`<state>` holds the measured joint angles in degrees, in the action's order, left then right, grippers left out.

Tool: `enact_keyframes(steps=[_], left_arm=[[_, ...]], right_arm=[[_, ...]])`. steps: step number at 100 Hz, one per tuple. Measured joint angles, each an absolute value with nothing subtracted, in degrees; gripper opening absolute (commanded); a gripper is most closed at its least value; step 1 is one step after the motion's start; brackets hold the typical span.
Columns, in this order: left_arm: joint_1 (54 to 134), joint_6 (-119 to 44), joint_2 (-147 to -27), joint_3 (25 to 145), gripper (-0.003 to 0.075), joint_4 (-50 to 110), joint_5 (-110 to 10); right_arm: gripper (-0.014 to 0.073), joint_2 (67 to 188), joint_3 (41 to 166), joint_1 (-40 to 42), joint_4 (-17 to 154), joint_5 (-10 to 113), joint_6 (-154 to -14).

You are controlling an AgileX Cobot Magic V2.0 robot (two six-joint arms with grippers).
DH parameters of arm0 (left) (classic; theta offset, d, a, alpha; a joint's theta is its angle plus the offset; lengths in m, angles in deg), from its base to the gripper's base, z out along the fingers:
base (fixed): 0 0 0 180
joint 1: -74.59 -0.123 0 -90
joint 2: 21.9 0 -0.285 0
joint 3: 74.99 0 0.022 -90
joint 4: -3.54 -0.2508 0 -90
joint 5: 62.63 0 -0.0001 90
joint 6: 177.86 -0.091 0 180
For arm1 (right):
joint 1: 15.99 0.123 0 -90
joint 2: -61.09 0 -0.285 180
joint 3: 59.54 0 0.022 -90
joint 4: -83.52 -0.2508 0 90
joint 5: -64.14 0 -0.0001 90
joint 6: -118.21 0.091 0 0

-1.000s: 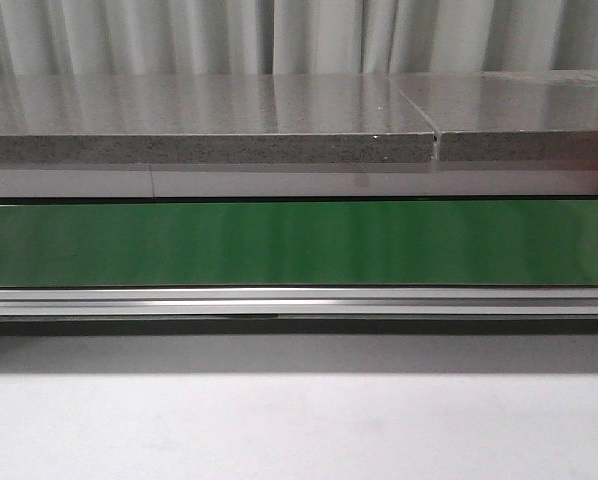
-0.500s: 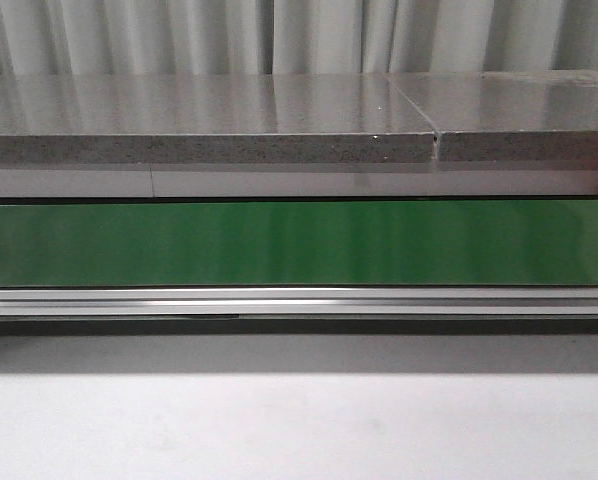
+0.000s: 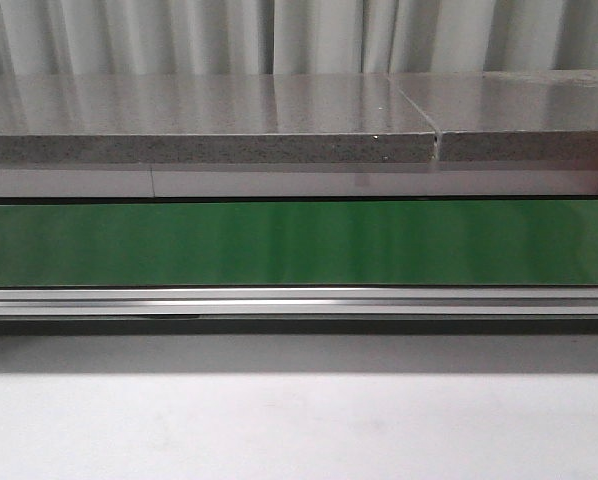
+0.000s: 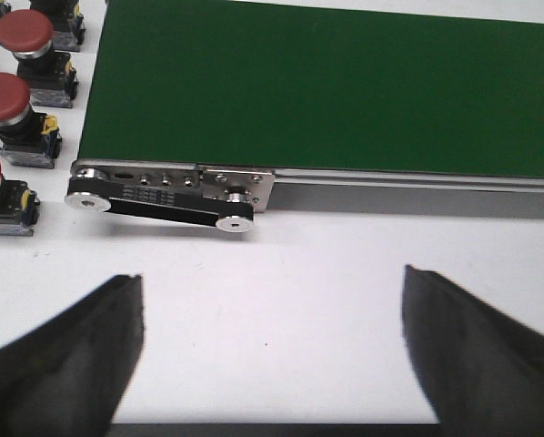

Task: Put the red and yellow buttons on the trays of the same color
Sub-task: 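Move the left gripper over the cluster of push buttons, then lower the left gripper and grasp a red push button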

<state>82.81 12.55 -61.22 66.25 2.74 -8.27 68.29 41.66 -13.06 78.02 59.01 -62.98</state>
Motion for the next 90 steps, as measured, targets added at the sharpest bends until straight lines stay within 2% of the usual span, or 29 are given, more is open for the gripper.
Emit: enact_keyframes(steps=[16, 42, 73, 90], left_arm=[[82.81, 18.73, -61.22, 66.25, 0.0663, -1.00, -8.00], [82.81, 34.50, -62.80, 66.35, 0.0663, -14.89, -7.89], [82.72, 44.36, -73.37, 66.38, 0.0663, -22.01, -10.09], [78.99, 45.59, -80.65, 68.51, 0.0663, -22.03, -13.03]], right_arm=[[-0.0067, 68.29, 41.66, -13.06, 78.02, 59.01, -62.98], [-0.0067, 68.29, 41.66, -13.06, 78.02, 59.01, -62.98], [-0.0067, 68.29, 41.66, -13.06, 78.02, 59.01, -62.98], [-0.0067, 68.29, 41.66, -13.06, 78.02, 59.01, -62.98]])
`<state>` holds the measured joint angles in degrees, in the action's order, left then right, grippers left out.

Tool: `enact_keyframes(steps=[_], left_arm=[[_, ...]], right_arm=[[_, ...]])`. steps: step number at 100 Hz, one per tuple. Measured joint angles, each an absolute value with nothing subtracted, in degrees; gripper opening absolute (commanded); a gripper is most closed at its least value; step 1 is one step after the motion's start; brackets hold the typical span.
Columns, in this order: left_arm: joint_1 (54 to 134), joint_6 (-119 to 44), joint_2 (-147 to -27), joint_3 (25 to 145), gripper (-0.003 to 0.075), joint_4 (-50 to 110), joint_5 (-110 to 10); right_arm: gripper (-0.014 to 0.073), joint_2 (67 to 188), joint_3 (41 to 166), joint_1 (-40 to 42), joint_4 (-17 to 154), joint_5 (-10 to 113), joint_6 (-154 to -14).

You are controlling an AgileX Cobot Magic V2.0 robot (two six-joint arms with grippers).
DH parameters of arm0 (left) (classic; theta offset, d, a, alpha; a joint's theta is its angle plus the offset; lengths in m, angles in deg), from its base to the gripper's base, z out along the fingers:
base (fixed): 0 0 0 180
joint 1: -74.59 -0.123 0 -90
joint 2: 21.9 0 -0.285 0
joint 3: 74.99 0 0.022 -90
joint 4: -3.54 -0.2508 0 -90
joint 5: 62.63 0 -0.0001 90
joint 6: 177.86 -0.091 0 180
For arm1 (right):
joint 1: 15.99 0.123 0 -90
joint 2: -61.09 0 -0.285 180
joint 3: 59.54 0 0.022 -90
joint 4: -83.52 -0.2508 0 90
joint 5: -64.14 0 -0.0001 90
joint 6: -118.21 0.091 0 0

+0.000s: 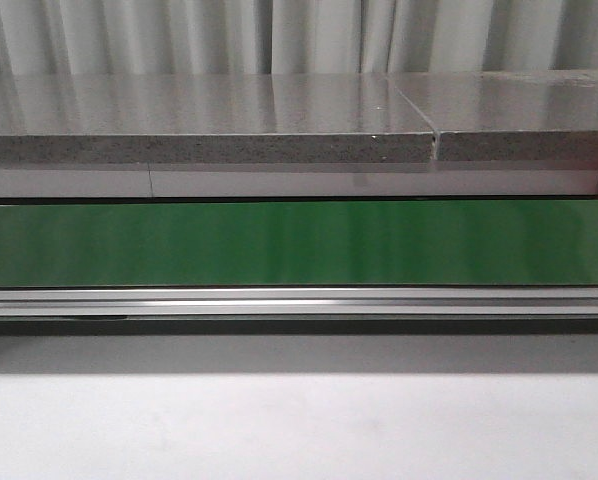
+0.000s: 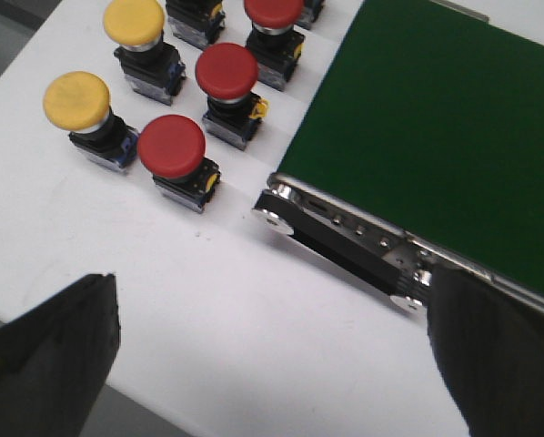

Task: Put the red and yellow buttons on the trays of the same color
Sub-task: 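Lower the left gripper and grasp a red push button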

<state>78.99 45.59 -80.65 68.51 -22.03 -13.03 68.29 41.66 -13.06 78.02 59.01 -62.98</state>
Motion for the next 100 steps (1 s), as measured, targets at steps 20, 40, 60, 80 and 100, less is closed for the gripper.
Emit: enact_keyframes(steps=[20, 40, 60, 80, 100], left_arm=[[71.36, 44.64, -87.15, 71.50, 0.0662, -20.84, -15.46], [64.63, 40.41, -93.04, 71.89, 0.0662, -18.78, -18.59], [59.81, 36.18, -98.42, 71.89, 0.0662, -17.35, -22.80], [58.48, 34.63, -104.55, 72.07, 0.0662, -16.21, -26.34], [58.43, 34.39, -110.70, 72.16, 0.0662, -16.03, -31.57]], right_arm=[[-0.0067, 68.29, 41.66, -13.06, 78.02, 59.01, -62.98], [-0.0067, 68.29, 41.66, -13.06, 78.02, 59.01, -62.98], [-0.0067, 68.29, 41.66, -13.06, 78.02, 59.01, -62.98], [-0.0067, 68.29, 41.66, -13.06, 78.02, 59.01, -62.98], [-0.0067, 68.29, 41.66, -13.06, 78.02, 59.01, -62.98]])
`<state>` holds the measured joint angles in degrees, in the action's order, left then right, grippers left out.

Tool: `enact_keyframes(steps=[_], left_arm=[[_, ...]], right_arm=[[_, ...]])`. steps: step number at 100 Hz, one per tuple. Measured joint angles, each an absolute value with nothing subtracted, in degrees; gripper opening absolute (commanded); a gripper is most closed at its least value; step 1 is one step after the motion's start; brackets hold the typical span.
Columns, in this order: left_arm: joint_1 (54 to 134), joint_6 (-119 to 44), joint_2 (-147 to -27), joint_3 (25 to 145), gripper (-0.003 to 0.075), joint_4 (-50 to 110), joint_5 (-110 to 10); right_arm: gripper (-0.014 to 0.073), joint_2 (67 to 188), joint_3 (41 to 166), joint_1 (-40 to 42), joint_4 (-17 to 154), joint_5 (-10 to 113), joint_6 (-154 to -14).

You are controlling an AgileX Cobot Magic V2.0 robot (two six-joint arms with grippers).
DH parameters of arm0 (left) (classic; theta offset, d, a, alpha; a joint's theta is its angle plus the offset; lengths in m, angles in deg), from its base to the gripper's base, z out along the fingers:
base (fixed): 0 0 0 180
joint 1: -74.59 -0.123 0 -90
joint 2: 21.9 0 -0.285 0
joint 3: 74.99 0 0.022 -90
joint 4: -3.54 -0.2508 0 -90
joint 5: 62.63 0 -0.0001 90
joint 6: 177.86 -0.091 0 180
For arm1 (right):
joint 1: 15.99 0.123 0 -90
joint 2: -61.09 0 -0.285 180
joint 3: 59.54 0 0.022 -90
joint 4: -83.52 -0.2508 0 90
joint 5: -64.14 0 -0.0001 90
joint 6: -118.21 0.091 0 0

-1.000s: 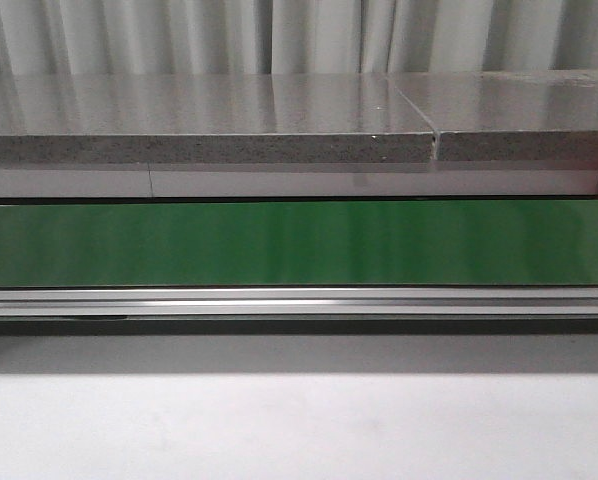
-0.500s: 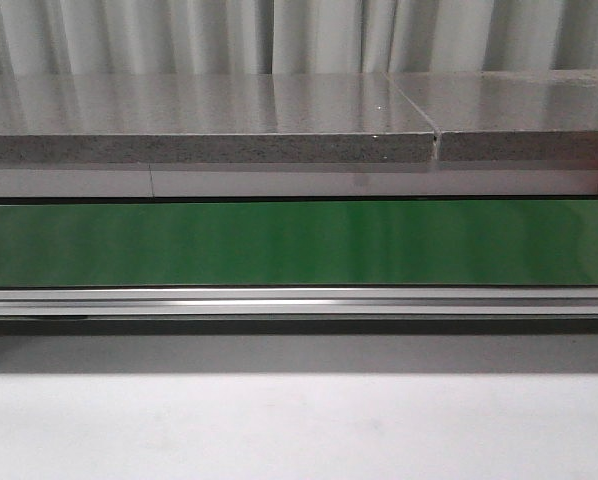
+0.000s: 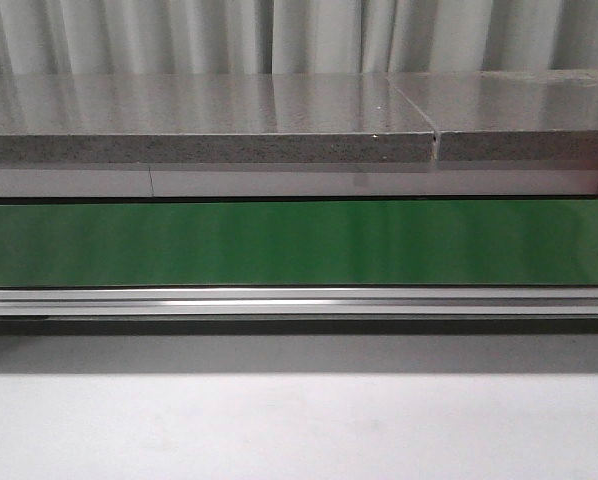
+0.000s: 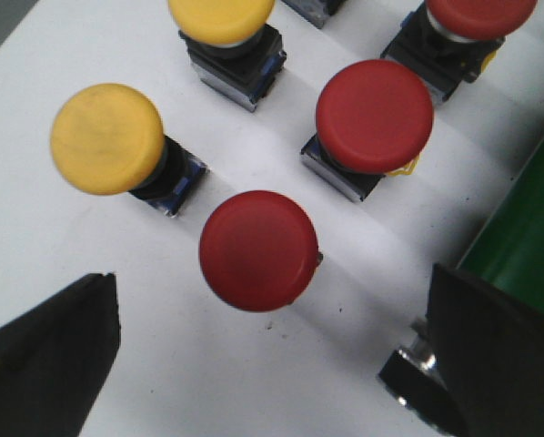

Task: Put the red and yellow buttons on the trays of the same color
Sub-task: 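Lower the left gripper and grasp a red push button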

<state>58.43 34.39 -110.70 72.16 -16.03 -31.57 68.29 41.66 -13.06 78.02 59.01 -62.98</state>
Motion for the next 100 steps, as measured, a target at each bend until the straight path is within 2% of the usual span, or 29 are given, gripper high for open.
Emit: enact_keyframes(steps=[22, 63, 73, 90, 100], left_arm=[[56.30, 34.39, -114.51, 72.29, 0.0662, -15.81, -33.99], [54.15, 34.39, -114.54, 72.29, 0.0645, -14.55, -36.79], [54.15, 34.39, -114.54, 72.29, 0.0559, -14.51, -37.03], [54.15, 34.39, -114.54, 72.29, 0.0341, -14.16, -37.03], [54.15, 34.39, -114.54, 72.29, 0.0257, -14.03, -37.03]], right_arm=[[-0.0067, 68.29, 41.66, -13.06, 78.02, 59.01, -62.98], [-0.0067, 68.29, 41.66, -13.06, 78.02, 59.01, -62.98], [-0.0067, 68.29, 41.66, -13.06, 78.02, 59.01, -62.98], [-0.0067, 68.29, 41.66, -13.06, 78.02, 59.01, -62.98], [-0.0067, 68.29, 41.66, -13.06, 78.02, 59.01, -62.98]])
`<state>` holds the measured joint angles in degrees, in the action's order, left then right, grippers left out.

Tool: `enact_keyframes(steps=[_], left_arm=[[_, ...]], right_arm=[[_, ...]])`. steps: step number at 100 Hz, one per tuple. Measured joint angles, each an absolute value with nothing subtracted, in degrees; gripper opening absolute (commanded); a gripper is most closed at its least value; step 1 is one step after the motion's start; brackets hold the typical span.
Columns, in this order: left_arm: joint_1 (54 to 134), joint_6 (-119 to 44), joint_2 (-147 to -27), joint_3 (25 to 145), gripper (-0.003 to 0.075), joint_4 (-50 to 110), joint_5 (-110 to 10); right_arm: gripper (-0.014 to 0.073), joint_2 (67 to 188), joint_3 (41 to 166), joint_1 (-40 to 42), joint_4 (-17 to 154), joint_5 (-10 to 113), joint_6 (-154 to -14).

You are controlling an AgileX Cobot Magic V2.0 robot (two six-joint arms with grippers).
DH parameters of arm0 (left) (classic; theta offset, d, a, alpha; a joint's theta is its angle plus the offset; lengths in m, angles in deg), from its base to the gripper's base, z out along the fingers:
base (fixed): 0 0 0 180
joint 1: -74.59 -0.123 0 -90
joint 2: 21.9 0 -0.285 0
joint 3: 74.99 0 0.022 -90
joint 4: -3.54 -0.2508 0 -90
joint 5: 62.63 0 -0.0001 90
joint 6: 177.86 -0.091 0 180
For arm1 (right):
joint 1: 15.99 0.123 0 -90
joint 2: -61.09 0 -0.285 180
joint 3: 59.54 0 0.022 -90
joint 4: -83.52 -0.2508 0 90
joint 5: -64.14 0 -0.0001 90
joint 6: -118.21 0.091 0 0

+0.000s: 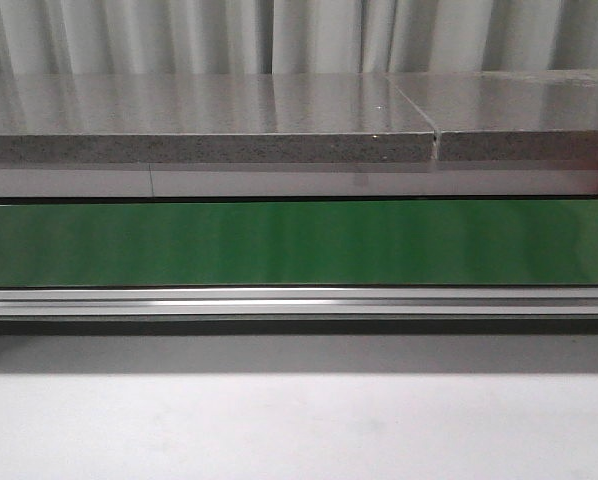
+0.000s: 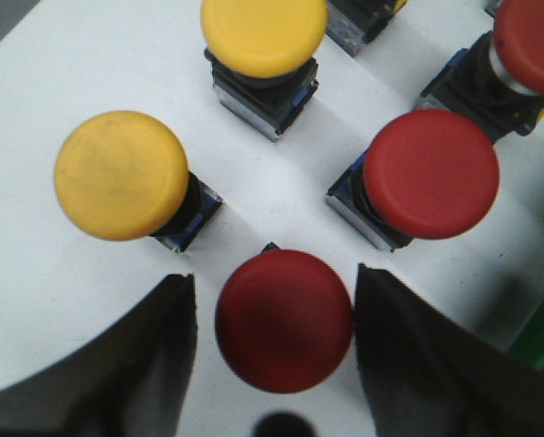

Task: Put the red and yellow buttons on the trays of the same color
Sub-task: 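Lower the left gripper and grasp a red push button, then carry the red button onto the green belt and open the left gripper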

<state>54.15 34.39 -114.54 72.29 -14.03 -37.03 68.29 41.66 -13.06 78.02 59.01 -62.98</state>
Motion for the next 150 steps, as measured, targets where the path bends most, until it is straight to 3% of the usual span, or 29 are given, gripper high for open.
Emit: enact_keyframes(steps=[20, 44, 94, 150], left_arm=[[54.15, 34.39, -114.54, 72.29, 0.0139, -13.95, -37.03], [54.54, 34.39, -112.92, 72.33, 0.0083, -13.82, -35.53], [63.59, 28.55, -100.13, 84.62, 0.0081, -12.87, -22.20], [75.54, 28.33, -111.35, 89.17, 0.0083, -10.57, -22.54]], right_arm=[[-0.0067, 68.29, 41.66, -13.06, 78.02, 59.01, -62.98], [-0.0067, 68.29, 41.66, -13.06, 78.02, 59.01, -62.98], [-0.0067, 68.29, 41.66, -13.06, 78.02, 59.01, -62.98], [-0.0067, 68.29, 41.66, -13.06, 78.02, 59.01, -62.98]])
